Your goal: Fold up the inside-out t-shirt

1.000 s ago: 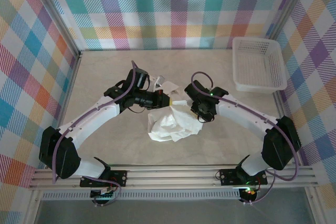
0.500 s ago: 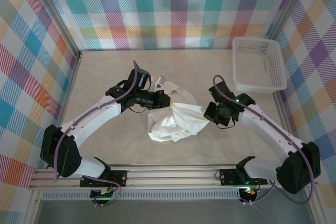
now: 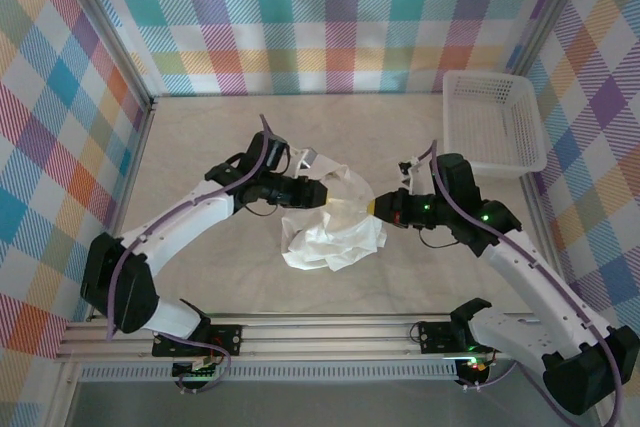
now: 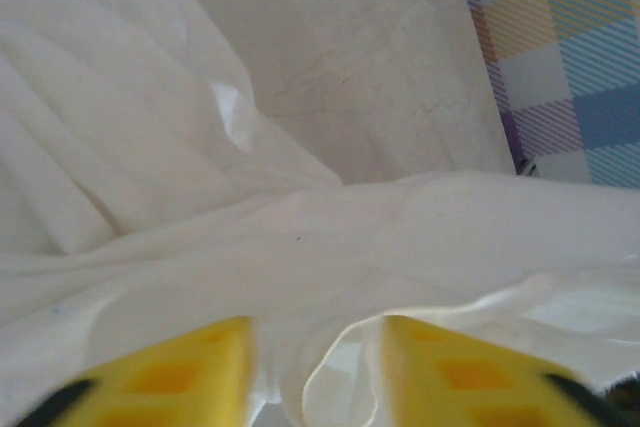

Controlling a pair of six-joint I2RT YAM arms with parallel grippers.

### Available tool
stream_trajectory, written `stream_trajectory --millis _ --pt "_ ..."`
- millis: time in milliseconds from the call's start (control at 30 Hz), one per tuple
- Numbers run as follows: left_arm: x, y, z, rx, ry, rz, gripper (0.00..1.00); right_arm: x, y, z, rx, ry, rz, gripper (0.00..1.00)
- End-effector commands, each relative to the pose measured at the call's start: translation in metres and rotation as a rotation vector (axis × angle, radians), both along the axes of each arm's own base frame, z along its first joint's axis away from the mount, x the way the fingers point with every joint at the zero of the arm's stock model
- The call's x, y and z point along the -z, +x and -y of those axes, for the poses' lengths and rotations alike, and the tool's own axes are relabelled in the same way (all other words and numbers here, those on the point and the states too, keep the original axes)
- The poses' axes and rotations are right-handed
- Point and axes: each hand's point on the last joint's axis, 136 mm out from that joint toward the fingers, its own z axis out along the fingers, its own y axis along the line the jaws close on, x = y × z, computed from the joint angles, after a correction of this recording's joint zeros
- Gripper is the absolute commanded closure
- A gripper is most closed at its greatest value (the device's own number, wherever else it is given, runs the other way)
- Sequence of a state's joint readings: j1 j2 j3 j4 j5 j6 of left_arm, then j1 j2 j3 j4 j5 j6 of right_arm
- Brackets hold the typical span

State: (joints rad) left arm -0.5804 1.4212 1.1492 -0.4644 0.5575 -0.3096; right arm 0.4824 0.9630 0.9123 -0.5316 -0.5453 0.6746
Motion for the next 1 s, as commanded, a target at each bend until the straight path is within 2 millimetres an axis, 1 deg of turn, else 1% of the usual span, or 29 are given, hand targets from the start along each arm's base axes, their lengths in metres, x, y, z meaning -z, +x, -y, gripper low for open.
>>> stream_trajectory --millis 0,33,100,167,233,333,400,467,533,567,600,633,667,733,767,833,867,900,933,967 --pt "-0.037 -0.012 -0.011 0.136 0.031 0.221 0.44 -0.005 -0.016 -0.008 -0.137 0.039 0.016 1.00" --pt "-0.038 -0.017 -0.010 0.199 0.041 0.251 0.37 -0.004 -0.019 -0.008 -0.157 0.034 0.015 1.00" --pt "-0.038 -0.029 -0.004 0.337 0.050 0.281 0.28 -0.005 -0.022 -0.010 -0.197 0.036 0.006 1.00" --pt "-0.038 -0.036 0.003 0.430 0.057 0.293 0.21 -0.007 -0.023 -0.013 -0.228 0.041 -0.009 1.00" --pt "-0.041 -0.042 0.014 0.521 0.008 0.309 0.15 -0.009 -0.023 -0.017 -0.254 0.050 -0.027 1.00" --pt "-0.044 -0.046 0.032 0.613 -0.042 0.329 0.10 -0.009 -0.019 -0.019 -0.255 0.049 -0.038 1.00" --pt "-0.043 -0.053 0.043 0.681 -0.077 0.328 0.08 -0.010 -0.017 -0.020 -0.250 0.049 -0.043 1.00" --pt "-0.032 -0.055 0.050 0.718 -0.070 0.313 0.07 -0.011 -0.016 -0.020 -0.247 0.051 -0.040 1.00" --pt "-0.020 -0.052 0.053 0.723 -0.043 0.306 0.07 -0.012 -0.016 -0.020 -0.245 0.051 -0.038 1.00" --pt "-0.016 -0.047 0.054 0.713 -0.031 0.311 0.09 -0.013 -0.016 -0.020 -0.244 0.050 -0.037 1.00" --pt "-0.012 -0.043 0.055 0.700 -0.020 0.323 0.16 -0.013 -0.015 -0.020 -0.241 0.049 -0.037 1.00" --pt "-0.008 -0.036 0.056 0.673 -0.002 0.335 0.28 -0.012 -0.015 -0.020 -0.239 0.047 -0.040 1.00" --pt "-0.005 -0.031 0.057 0.651 0.010 0.344 0.44 -0.012 -0.015 -0.020 -0.239 0.047 -0.038 1.00" --pt "0.000 -0.024 0.056 0.624 0.036 0.355 0.84 -0.012 -0.015 -0.020 -0.239 0.042 -0.037 1.00" --pt "0.003 -0.024 0.055 0.619 0.049 0.353 1.00 -0.011 -0.014 -0.019 -0.234 0.032 -0.035 1.00" --pt "0.005 -0.020 0.050 0.597 0.080 0.352 1.00 -0.003 -0.008 -0.011 -0.184 -0.026 -0.025 1.00" --pt "0.003 -0.015 0.048 0.560 0.095 0.351 1.00 0.002 -0.004 -0.005 -0.148 -0.063 -0.023 1.00" --pt "-0.002 -0.003 0.044 0.484 0.109 0.347 1.00 0.011 0.002 0.003 -0.094 -0.117 -0.018 0.99" --pt "-0.009 0.013 0.038 0.383 0.119 0.337 1.00 0.019 0.007 0.011 -0.047 -0.162 -0.011 0.95" --pt "-0.016 0.027 0.032 0.286 0.138 0.328 1.00 0.027 0.007 0.016 -0.031 -0.189 0.002 0.94"
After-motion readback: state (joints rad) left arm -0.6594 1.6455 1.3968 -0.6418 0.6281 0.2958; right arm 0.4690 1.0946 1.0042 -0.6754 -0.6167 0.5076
